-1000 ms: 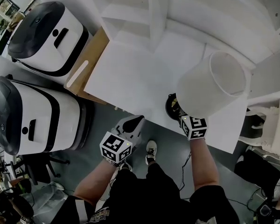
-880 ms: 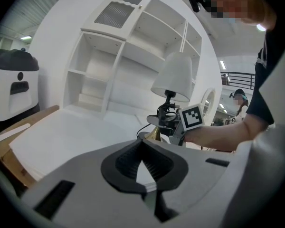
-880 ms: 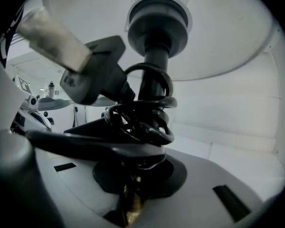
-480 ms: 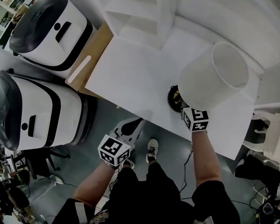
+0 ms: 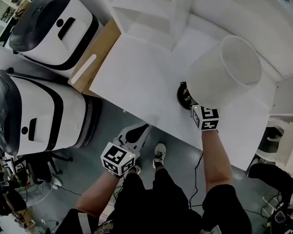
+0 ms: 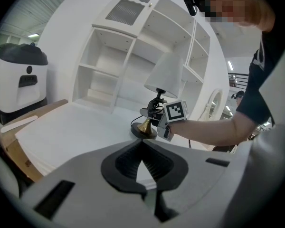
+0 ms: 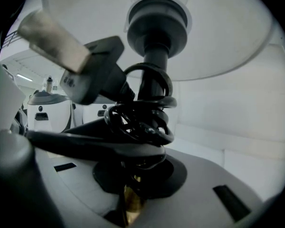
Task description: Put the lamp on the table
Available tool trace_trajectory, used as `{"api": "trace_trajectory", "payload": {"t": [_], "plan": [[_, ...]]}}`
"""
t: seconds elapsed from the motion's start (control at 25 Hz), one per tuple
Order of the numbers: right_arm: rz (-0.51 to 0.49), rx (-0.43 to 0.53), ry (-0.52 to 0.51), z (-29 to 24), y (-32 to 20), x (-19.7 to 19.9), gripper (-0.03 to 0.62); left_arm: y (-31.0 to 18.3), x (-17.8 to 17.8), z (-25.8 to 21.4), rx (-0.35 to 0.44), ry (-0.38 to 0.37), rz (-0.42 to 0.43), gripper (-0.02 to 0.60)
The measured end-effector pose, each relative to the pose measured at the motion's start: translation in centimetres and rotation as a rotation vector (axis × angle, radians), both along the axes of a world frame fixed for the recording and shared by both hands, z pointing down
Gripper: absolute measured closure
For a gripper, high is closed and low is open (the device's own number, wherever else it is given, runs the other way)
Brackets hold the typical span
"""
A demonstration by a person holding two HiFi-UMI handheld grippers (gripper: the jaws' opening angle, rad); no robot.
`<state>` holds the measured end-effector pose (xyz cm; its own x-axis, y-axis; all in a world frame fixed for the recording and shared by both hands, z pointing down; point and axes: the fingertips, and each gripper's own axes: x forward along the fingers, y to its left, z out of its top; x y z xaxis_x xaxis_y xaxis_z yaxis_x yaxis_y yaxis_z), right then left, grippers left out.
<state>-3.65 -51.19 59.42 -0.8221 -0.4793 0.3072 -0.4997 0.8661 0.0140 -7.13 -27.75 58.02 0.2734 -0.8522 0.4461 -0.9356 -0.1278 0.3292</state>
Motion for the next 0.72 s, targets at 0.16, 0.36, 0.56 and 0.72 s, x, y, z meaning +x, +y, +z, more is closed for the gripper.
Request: {"api": "trace_trajectory", "payload": {"t": [0.16,0.36,0.56,0.72], "plan": [[0.006,-0.006,0.000,0.6,-1.1,-0.6,0.533,0.1,-0.3,0.3,-0.007,0.005,-0.010,0.581],[0.010,-0.004,-0.003,1.2,-1.7,-1.1,0.533,0.7,-0.3,1.1,-0.026,0.013,-0.023,0.581],[0.012,0.002,-0.003,1.8,-2.1,-1.5,0.533,1.0,-0.3,1.6,-0.042,0.021,-0.029,0.581],[0.005,0.024,0.000,1.7,-2.3,-2.2,0.533,1.1,-0.8,1.9,-0.049,0.024,-0.034,0.581]]}}
